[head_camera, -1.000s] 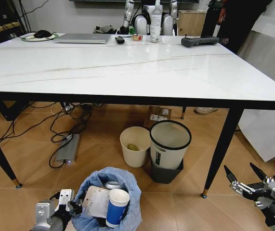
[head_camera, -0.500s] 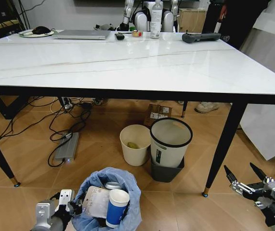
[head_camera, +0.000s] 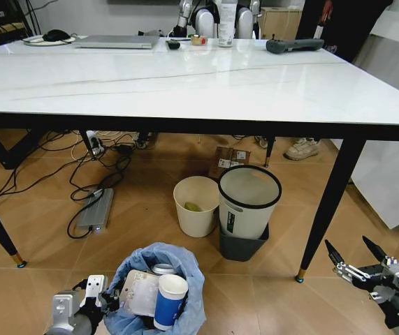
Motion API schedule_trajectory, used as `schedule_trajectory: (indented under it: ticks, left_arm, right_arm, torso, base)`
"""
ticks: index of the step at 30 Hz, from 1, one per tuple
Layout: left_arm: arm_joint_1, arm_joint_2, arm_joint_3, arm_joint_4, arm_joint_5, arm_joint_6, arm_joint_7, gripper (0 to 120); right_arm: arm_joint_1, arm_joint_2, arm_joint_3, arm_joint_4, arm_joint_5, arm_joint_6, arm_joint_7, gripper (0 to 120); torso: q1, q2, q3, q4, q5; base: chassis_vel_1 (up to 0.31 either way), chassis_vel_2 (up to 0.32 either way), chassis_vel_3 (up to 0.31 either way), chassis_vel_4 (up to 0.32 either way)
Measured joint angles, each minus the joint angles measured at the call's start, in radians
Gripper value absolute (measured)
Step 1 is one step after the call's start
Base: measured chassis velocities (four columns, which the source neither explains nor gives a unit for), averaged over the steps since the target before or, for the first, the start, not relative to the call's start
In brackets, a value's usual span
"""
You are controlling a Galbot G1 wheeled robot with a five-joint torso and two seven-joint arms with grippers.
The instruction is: Pick up the trash bin and place the trash from the table into it.
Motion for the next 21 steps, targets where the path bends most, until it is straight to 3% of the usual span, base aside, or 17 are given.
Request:
schedule_trajectory:
  ticks: [21]
  left_arm:
    - [-0.004,0.002,-0.003,0.002,0.003,-0.006,0.002,0]
  right_arm:
    - [0.000,0.000,0.000,0.000,0.000,0.000,0.000,100]
  torso:
    - [0.000,0.007,0.000,0.0000,0.0000]
  base:
    - [0.000,0.000,0.000,0.000]
